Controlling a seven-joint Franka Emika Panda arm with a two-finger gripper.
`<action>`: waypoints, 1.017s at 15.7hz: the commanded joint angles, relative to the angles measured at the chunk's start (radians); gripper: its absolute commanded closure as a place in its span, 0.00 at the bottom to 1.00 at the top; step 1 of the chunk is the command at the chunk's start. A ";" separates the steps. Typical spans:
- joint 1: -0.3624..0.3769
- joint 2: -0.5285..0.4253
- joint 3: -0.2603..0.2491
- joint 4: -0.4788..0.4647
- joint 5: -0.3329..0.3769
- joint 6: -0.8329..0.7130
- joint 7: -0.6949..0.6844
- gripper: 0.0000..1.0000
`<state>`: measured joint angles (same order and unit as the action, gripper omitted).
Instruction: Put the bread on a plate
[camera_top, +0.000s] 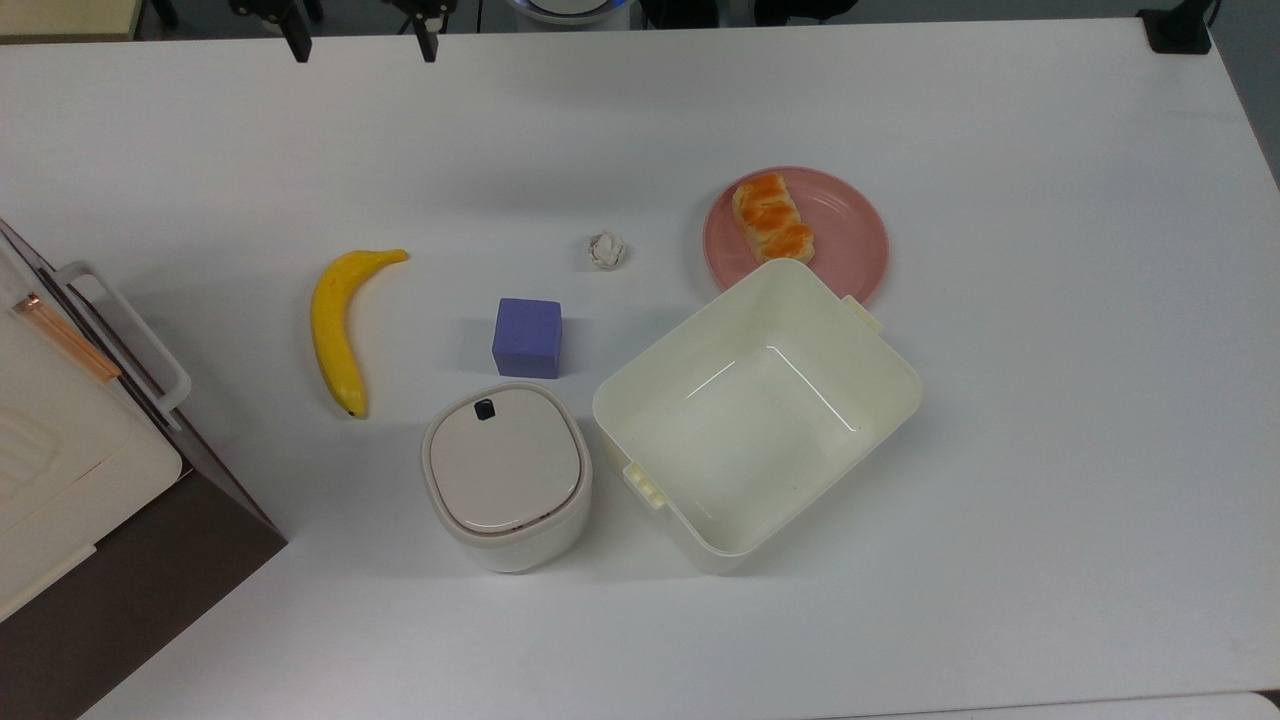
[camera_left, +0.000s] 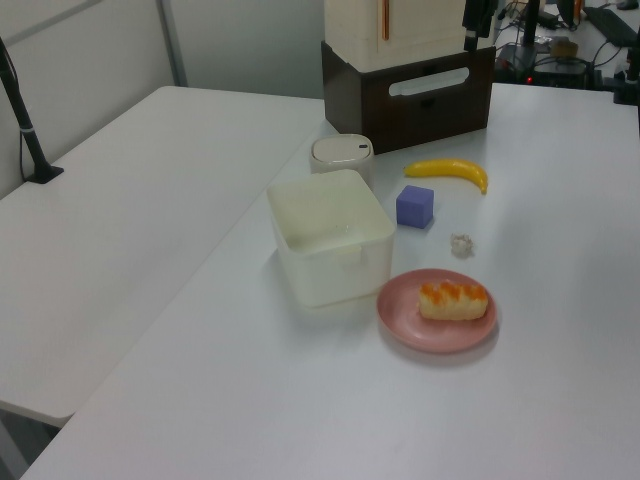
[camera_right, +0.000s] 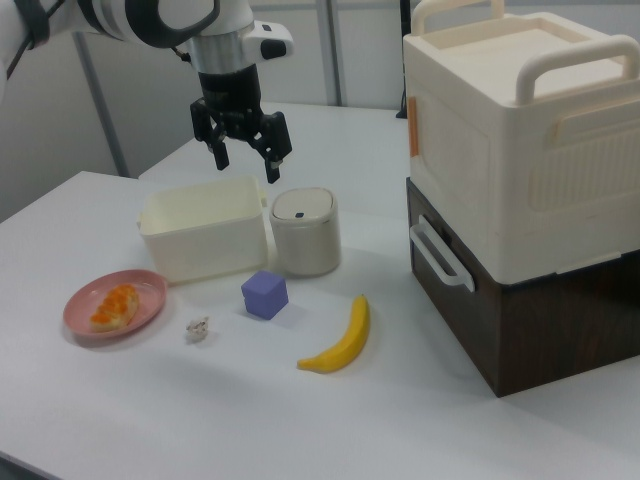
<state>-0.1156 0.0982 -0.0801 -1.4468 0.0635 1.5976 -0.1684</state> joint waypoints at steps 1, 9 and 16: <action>0.010 0.009 -0.001 0.017 0.042 -0.033 0.068 0.00; 0.060 -0.057 -0.004 -0.112 0.021 0.050 0.130 0.00; 0.082 -0.054 -0.006 -0.116 -0.013 0.058 0.133 0.00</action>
<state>-0.0541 0.0822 -0.0768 -1.5112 0.0705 1.6147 -0.0554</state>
